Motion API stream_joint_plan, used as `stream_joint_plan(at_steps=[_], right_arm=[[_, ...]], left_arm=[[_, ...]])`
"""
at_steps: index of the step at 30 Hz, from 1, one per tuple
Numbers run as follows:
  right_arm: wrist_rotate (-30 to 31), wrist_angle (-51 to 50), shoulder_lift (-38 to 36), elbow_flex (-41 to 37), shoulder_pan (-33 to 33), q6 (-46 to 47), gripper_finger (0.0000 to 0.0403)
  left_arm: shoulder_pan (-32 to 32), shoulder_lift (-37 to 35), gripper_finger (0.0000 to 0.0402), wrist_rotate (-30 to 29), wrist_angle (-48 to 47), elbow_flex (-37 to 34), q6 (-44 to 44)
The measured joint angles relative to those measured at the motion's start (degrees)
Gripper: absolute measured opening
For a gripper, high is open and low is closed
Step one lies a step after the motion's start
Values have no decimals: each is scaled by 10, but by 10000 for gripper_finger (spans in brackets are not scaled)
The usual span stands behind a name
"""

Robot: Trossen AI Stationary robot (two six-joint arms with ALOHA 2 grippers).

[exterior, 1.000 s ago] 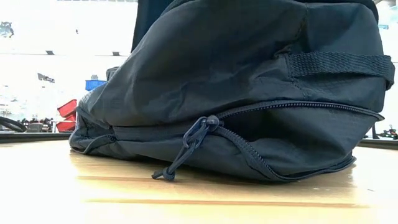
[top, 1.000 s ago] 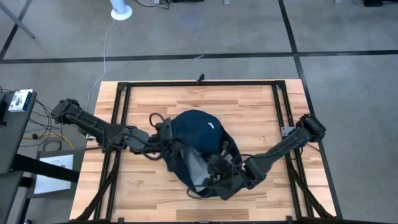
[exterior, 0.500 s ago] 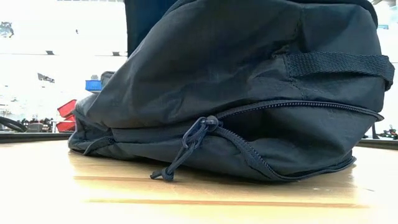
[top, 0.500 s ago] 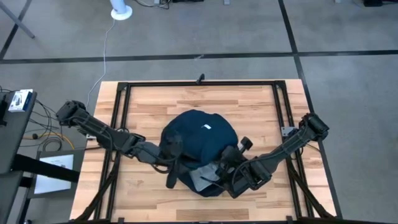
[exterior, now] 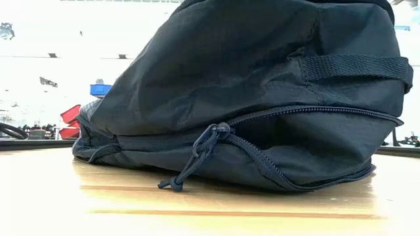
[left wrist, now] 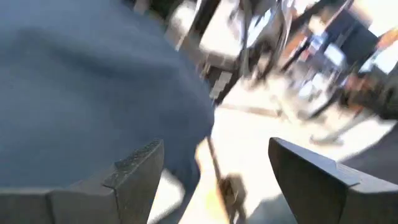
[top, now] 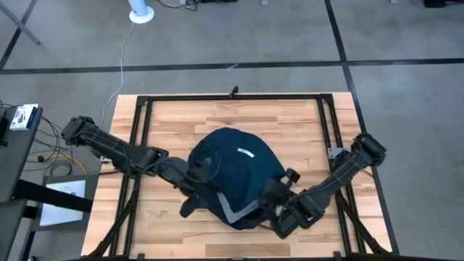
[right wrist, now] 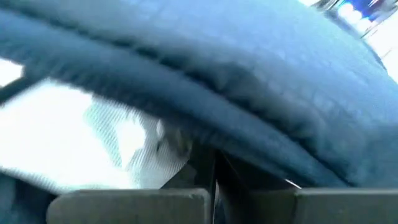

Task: Unpack backpack
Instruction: Close the blue backpack

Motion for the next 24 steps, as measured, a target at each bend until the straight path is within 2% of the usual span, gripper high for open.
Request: stream_joint_plan(at_steps=[2, 5, 9, 14, 21, 24], right_arm=[[-47, -7, -5, 0, 16, 2, 0], [-113, -17, -18, 0, 40, 23, 0], [-154, -4, -34, 0, 79, 28, 0], [-156, 45, -38, 17, 100, 7, 0], [-142, 276, -7, 12, 47, -188, 0], [-142, 326, 8, 13, 34, -219, 0]], left_arm=[[-5, -22, 274, -21, -79, 0, 11], [-16, -51, 271, -93, -192, 0, 12], [-38, -68, 270, -172, -287, 0, 15], [-61, -68, 270, -195, -334, 0, 40], [-86, -67, 269, -200, -339, 0, 87], [-94, -67, 269, -199, -333, -8, 103]])
